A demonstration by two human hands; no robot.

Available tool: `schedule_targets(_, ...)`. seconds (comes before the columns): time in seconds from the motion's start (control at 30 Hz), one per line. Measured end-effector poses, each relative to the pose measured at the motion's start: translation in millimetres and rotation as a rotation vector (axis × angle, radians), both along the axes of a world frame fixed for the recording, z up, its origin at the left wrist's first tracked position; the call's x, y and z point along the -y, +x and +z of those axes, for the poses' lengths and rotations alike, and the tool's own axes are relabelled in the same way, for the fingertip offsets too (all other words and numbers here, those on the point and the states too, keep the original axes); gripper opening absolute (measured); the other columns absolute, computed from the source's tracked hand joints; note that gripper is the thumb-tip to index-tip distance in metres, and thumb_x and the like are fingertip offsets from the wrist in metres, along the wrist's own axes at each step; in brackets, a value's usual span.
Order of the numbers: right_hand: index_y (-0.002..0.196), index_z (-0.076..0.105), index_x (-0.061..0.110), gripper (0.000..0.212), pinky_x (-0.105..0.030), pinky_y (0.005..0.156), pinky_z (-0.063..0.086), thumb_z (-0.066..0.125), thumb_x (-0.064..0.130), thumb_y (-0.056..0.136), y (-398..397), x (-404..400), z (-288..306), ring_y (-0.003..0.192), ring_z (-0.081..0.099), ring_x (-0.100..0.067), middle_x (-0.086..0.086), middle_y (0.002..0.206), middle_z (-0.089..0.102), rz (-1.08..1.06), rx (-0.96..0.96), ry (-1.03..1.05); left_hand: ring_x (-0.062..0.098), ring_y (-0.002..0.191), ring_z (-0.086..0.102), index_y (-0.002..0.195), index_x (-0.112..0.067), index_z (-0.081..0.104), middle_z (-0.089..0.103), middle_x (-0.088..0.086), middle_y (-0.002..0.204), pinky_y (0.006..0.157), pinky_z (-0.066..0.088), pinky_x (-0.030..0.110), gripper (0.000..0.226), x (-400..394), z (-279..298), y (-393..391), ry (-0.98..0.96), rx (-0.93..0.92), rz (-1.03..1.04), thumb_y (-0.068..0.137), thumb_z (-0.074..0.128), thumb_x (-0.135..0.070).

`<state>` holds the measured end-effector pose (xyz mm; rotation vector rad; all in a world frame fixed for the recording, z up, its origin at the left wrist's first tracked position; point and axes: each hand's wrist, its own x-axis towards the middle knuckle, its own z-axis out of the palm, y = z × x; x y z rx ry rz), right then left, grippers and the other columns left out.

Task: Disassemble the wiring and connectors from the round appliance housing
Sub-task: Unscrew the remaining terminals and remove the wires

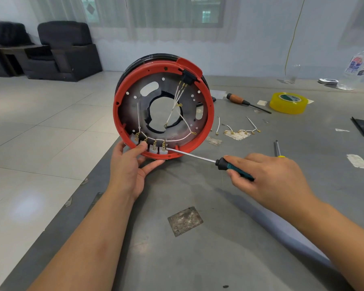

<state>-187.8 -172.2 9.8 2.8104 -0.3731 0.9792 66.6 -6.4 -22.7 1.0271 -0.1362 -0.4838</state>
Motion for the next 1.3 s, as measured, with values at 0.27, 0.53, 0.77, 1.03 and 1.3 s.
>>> schedule_targets(0.27,0.119,0.076,0.027,0.03,-0.032,0.047,0.048,0.07,0.034,0.091,1.9,-5.1,0.3,0.06,0.065,-0.027,0.004,0.079,0.071,-0.023,-0.062,0.054,0.029,0.099,0.079,0.127,-0.023,0.056,0.07,0.008,0.124,0.071,0.065,0.054,0.039,1.7,-4.5,-0.6,0.012,0.031,0.017,0.099,0.066,0.002)
schedule_targets(0.53,0.121,0.076,0.027,0.03,-0.035,0.05,0.051,0.07,0.034,0.092,1.6,-6.2,0.0,0.061,0.065,-0.026,0.003,0.078,0.071,-0.006,-0.076,0.115,0.028,0.098,0.079,0.128,-0.024,0.053,0.068,0.008,0.129,0.069,0.066,0.05,0.04,2.1,-3.8,-1.1,0.019,0.03,0.037,0.099,0.065,0.002)
schedule_targets(0.77,0.132,0.067,0.033,0.044,-0.034,0.054,0.053,0.047,0.051,0.097,0.7,-5.3,-2.7,0.072,0.066,-0.02,0.009,0.089,0.07,-0.031,-0.173,0.16,0.026,0.095,0.08,0.126,-0.028,0.052,0.068,0.007,0.128,0.07,0.066,0.05,0.043,3.3,-5.3,-0.4,0.026,0.041,0.041,0.099,0.067,0.002)
schedule_targets(1.03,0.131,0.056,0.04,0.046,-0.032,0.067,0.05,0.038,0.065,0.097,5.2,-4.3,-11.6,0.096,0.062,-0.014,0.017,0.109,0.064,-0.087,-0.399,0.321,0.028,0.097,0.08,0.136,-0.028,0.048,0.071,0.003,0.125,0.071,0.066,0.053,0.052,3.7,-5.4,0.8,0.003,0.024,0.043,0.099,0.066,0.003)
schedule_targets(1.3,0.133,0.059,0.034,0.041,-0.038,0.078,0.057,0.045,0.055,0.1,8.6,-12.3,-12.8,0.092,0.062,-0.014,0.007,0.109,0.069,-0.047,-0.379,0.477,0.026,0.101,0.079,0.148,-0.03,0.051,0.069,0.0,0.132,0.074,0.066,0.055,0.061,3.4,-4.1,-1.9,-0.007,0.059,0.029,0.1,0.062,0.006)
